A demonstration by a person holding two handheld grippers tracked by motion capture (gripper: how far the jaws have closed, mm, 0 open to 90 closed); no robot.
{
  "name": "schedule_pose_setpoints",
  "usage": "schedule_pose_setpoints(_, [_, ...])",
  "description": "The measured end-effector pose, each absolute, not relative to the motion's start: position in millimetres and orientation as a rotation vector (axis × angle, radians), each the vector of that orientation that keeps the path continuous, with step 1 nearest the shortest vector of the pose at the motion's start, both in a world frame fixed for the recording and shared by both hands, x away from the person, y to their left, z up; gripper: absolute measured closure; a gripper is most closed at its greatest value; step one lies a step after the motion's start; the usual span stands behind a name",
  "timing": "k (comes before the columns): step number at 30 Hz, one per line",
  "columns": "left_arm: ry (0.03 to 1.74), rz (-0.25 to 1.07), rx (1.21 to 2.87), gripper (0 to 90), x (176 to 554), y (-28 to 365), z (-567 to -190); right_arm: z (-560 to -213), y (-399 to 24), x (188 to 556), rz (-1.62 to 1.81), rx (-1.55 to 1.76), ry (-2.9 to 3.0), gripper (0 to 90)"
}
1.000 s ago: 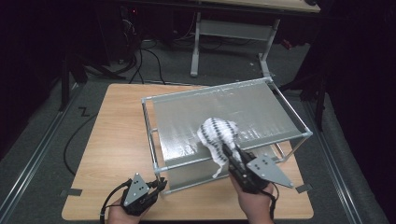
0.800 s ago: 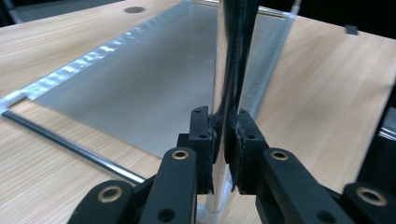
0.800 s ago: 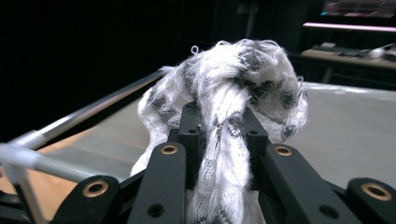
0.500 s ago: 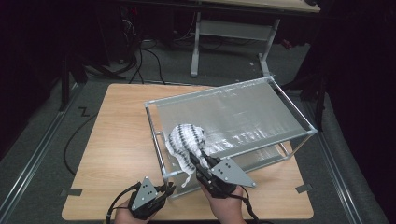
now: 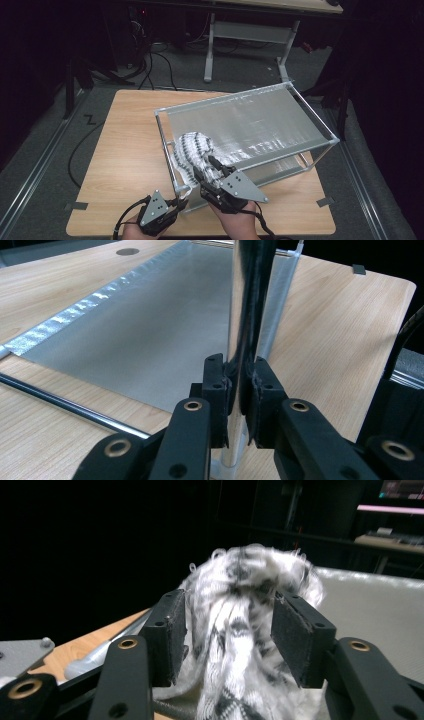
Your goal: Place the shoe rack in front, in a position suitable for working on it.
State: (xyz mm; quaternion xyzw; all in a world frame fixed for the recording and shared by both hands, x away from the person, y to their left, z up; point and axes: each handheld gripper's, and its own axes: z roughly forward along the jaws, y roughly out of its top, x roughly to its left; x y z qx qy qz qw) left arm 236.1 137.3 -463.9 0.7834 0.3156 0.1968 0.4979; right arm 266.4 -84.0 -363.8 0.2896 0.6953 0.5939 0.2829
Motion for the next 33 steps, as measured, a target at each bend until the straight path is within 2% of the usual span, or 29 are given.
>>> schedule_pose_setpoints(3, [0.768,0.482,1.897,80.8,236,137,-464,-363,-82,266,1.578,0.778,1.837,42.6])
schedule_pose_setpoints(9, [0.784,0.492,1.893,80.8,236,142,-464,-371,-73,269,1.524,0.812,1.891,45.1])
schedule_pose_setpoints(13, [0.802,0.5,1.889,80.8,235,147,-464,-374,-63,267,1.52,0.834,1.872,54.9])
schedule_pose_setpoints(15, [0.805,0.505,1.891,80.8,234,148,-463,-374,-62,267,1.523,0.83,1.869,54.8])
schedule_pose_setpoints(28, [0.839,0.522,1.89,80.5,228,156,-462,-380,-51,259,1.54,0.771,1.901,70.3])
schedule_pose_setpoints(33, [0.844,0.528,1.896,80.8,227,160,-462,-380,-49,258,1.512,0.749,1.911,72.7])
